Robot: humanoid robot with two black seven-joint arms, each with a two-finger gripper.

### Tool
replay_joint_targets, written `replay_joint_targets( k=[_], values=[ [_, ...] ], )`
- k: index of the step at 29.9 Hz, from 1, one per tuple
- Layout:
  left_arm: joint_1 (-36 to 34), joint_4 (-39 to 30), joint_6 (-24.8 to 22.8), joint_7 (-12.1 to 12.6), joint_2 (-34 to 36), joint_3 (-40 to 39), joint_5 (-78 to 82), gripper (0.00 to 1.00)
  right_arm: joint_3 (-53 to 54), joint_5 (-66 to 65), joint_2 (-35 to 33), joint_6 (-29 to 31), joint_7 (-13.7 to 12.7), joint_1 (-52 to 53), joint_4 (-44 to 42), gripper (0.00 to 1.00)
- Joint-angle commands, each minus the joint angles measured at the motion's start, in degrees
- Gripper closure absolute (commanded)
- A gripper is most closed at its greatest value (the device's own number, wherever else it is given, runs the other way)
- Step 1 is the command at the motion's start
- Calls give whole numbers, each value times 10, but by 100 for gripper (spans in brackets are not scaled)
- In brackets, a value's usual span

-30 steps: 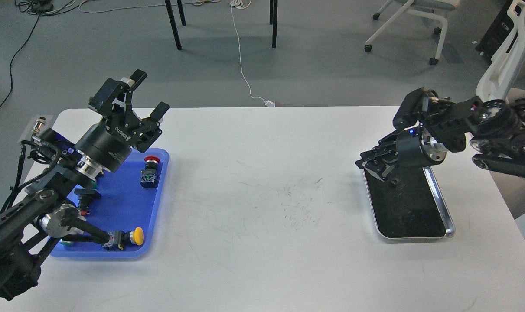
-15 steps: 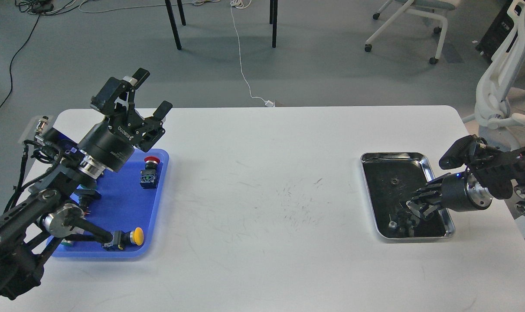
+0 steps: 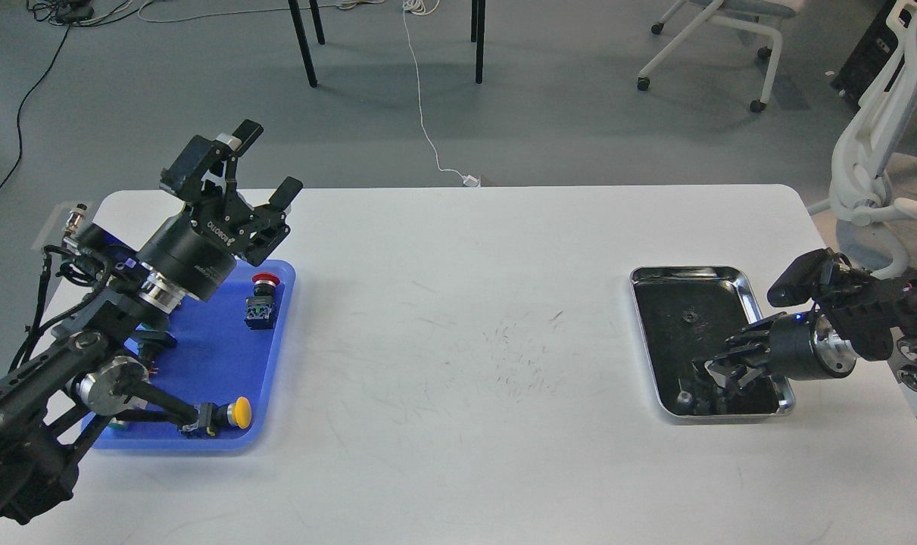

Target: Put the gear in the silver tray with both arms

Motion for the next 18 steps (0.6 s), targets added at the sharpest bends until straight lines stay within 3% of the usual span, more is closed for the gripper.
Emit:
replay_joint_targets(
  k=[1,7,13,18],
  values=[
    [0,0,0,0,0,0,0,2,45,7,-23,0,0,0,14,6],
    [1,0,0,0,-1,1,0,2,136,36,-71,-1,0,-2,63,6],
    [3,0,11,0,-13,1,2,2,287,317,-62,-5,0,-81,72,4],
    [33,0,42,0,-48,-9,5,2,452,555,-5,-15,0,-188,72,3]
  ],
)
